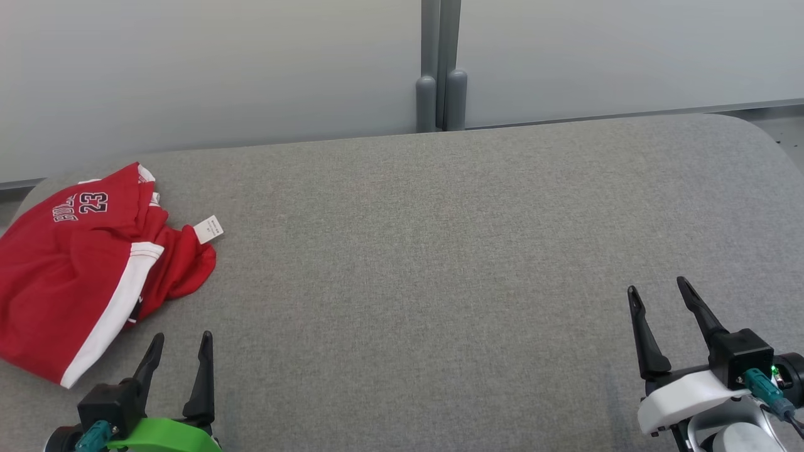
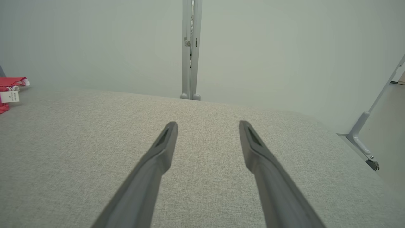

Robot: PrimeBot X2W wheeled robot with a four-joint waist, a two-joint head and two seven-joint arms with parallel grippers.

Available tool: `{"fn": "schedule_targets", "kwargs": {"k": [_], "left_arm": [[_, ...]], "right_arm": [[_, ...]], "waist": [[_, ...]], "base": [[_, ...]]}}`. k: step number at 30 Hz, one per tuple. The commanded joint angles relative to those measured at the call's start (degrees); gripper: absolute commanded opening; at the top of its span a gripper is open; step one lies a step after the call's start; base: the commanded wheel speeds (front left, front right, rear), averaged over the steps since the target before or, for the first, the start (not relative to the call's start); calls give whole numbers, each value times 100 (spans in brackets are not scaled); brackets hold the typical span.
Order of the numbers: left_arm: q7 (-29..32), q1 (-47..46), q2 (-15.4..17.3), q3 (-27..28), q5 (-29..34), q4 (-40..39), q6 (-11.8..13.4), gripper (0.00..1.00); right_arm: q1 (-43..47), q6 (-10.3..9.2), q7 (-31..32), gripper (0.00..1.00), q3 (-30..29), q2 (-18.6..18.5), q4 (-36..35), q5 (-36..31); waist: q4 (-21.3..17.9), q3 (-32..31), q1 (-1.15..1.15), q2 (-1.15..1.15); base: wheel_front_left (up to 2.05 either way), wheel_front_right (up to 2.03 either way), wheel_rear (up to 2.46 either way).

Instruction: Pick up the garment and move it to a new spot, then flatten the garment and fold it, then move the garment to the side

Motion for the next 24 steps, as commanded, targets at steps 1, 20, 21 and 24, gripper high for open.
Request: {"fn": "schedule_targets", "kwargs": {"k": [1, 20, 21, 24], "left_arm": [[-58, 29, 33, 0, 91, 21, -18, 100], [-91, -27, 104, -42, 180, 46, -18, 100], [-91, -31, 98, -33, 184, 49, -18, 100], [-91, -48, 68, -5, 194, 50, -18, 100]], "right_arm": [[41, 2, -60, 100, -18, 3, 3, -140], [51, 2, -94, 100, -30, 60, 20, -235], [48, 2, -94, 100, -33, 59, 17, -233], [71, 2, -94, 100, -25, 71, -8, -226]], "waist": [[-2, 3, 0, 41], [0, 45, 0, 42], [12, 42, 0, 42], [111, 20, 0, 42]], "base": [[0, 0, 0], [0, 0, 0], [0, 0, 0], [0, 0, 0]]}}
